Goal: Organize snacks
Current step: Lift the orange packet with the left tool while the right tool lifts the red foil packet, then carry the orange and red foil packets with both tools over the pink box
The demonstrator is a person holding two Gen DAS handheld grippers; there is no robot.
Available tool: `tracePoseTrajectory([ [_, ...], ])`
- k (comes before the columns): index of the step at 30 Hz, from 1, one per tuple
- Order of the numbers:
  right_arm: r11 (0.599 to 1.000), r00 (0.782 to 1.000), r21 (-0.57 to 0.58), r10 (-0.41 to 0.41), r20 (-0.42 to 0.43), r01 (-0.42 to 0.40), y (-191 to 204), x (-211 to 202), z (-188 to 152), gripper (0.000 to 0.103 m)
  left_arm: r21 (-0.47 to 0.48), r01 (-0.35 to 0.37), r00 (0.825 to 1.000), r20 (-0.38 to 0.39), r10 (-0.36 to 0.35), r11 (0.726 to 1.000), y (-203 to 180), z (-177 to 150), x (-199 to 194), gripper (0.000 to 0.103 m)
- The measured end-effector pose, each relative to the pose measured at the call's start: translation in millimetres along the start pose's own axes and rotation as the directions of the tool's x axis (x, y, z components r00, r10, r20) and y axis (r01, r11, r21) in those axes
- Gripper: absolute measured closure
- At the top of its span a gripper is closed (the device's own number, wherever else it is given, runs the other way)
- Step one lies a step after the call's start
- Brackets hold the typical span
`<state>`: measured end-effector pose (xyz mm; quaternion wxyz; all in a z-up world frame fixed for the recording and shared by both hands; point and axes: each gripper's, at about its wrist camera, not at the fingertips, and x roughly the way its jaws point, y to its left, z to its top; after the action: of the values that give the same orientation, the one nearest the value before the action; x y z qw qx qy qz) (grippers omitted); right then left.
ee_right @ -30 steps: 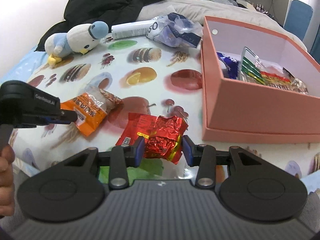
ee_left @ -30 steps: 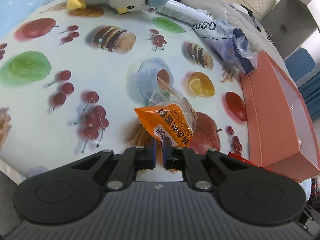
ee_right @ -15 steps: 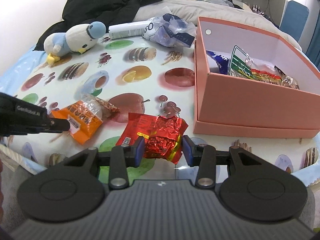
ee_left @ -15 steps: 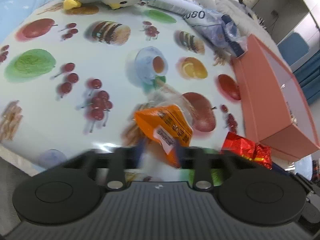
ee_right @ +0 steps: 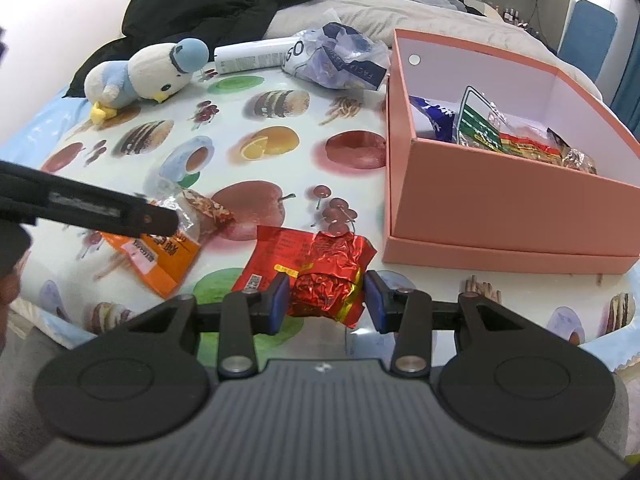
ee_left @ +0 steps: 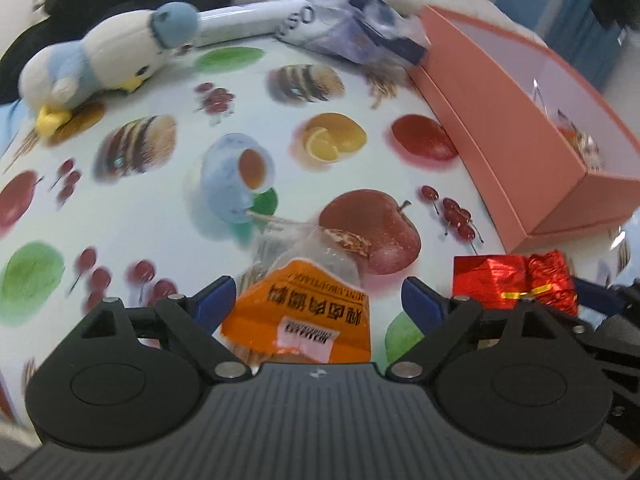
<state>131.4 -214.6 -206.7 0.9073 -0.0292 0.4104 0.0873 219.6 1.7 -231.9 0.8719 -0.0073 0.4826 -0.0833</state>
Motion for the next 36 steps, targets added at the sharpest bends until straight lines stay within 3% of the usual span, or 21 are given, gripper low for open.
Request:
tracePoseTrajectory([
  [12, 1.000, 1.000, 0.021, -0.010, -0.009, 0.010, -10.0, -2.6, -3.3, 0.060, 0.118, -0.076, 0.994, -0.074, 0.086, 0.990, -12.6, -3.8, 39.5, 0.012],
  [26, 0.999, 1.000, 0.051, -0.009, 0.002, 0.009, -19.3, -10.3, -0.6, 0.060, -0.004, -0.076, 0.992, -0.105, 0.075, 0.997, -4.0, -9.7, 37.3, 0.020],
  [36, 0.995, 0.999, 0.095, 0.006, 0.042, -0.010, -32.2, -32.4, 7.0, 0.060, -0.141, -0.035, 0.995, -0.103, 0.021, 0.989, 1.2, -3.2, 12.8, 0.021],
])
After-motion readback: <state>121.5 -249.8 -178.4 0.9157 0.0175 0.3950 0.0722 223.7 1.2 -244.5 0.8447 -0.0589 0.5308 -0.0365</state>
